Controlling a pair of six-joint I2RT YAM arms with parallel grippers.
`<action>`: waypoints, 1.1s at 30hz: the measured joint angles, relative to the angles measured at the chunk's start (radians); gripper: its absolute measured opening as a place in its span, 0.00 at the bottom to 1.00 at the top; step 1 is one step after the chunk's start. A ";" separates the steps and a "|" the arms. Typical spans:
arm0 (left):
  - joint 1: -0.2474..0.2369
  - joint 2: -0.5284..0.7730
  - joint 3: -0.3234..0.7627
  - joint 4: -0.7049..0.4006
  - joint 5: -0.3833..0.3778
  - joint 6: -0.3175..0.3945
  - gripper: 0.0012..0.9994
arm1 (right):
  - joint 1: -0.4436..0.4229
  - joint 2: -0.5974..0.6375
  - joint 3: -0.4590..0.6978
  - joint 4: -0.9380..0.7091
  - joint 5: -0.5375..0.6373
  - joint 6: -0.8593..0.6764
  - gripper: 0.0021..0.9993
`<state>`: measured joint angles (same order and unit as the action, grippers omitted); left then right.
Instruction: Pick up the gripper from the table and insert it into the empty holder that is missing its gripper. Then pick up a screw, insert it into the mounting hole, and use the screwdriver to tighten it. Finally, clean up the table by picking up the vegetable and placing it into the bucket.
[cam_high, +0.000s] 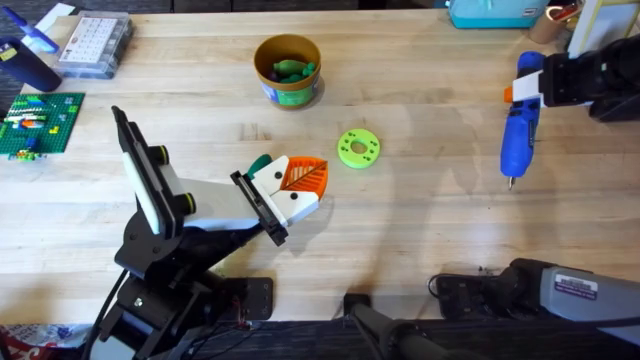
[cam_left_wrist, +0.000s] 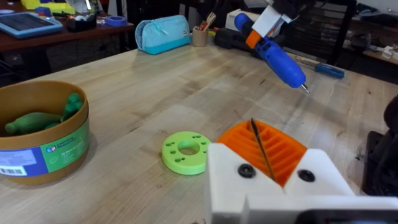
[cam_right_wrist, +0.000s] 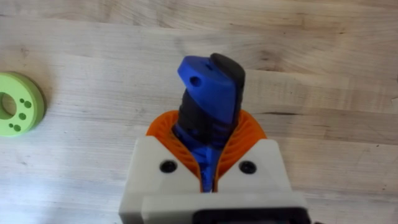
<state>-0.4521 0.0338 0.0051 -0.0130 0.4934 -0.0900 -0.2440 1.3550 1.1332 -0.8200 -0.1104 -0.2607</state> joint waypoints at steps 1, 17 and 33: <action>0.000 0.000 0.000 -0.004 0.000 0.000 0.01 | 0.000 0.000 0.000 -0.003 0.000 0.000 0.07; 0.000 0.000 0.000 -0.021 0.000 -0.001 0.01 | 0.117 -0.003 -0.013 0.233 -0.165 0.053 0.07; 0.000 0.000 0.000 -0.022 0.000 -0.001 0.01 | 0.422 -0.272 -0.015 0.383 0.012 0.082 0.07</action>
<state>-0.4522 0.0334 0.0051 -0.0345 0.4938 -0.0906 0.1778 1.0832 1.1185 -0.4375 -0.0987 -0.1787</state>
